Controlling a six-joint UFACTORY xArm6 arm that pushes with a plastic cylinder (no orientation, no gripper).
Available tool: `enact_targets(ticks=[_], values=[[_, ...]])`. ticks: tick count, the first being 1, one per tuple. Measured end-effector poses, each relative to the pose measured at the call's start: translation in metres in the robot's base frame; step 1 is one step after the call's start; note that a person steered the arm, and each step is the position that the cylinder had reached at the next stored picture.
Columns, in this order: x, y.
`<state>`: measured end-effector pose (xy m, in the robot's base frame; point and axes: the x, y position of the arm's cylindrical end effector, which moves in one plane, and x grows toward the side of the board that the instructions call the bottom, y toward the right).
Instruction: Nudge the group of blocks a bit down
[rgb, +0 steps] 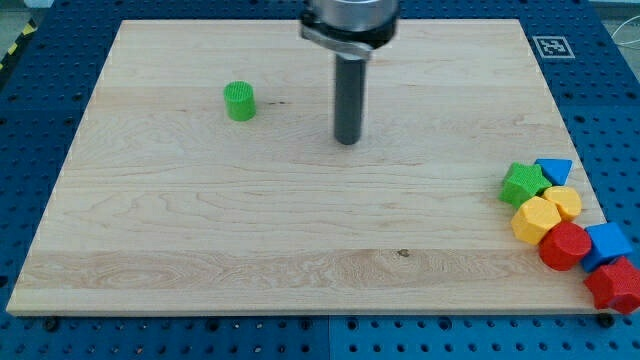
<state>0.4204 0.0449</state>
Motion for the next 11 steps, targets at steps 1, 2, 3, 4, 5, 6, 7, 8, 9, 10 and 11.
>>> enact_targets(ticks=[1,2,3,4,5,6,7,8,9,10,11], values=[[0.0,0.057],[0.0,0.104],[0.01,0.146],[0.043,0.158],[0.047,0.158],[0.04,0.162],[0.04,0.182],[0.04,0.186],[0.048,0.186],[0.062,0.187],[0.071,0.193]])
